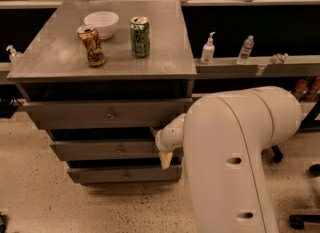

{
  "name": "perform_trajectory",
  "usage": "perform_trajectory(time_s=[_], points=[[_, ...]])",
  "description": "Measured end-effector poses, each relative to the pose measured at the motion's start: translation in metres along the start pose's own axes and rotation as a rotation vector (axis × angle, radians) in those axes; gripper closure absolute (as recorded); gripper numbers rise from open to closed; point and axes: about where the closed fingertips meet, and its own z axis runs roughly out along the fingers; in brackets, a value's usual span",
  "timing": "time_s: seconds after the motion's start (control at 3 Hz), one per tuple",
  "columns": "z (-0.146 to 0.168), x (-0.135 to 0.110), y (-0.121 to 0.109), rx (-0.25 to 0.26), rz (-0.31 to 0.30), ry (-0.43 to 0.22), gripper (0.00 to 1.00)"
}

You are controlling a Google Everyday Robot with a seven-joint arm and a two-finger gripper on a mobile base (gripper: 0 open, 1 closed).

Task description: Open middle drawer

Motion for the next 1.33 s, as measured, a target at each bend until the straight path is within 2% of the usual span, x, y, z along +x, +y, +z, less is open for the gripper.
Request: perform_trajectory(time_s=[0.67, 1.0, 1.33], points=[[0.006, -0.014, 0.018, -0.079, 0.009, -0.042, 0.38], [-0.001, -0.017, 0.025, -0.109, 0.012, -0.067, 0.52], [-0.007, -0.017, 0.029, -0.122, 0.018, -0.082, 0.50]])
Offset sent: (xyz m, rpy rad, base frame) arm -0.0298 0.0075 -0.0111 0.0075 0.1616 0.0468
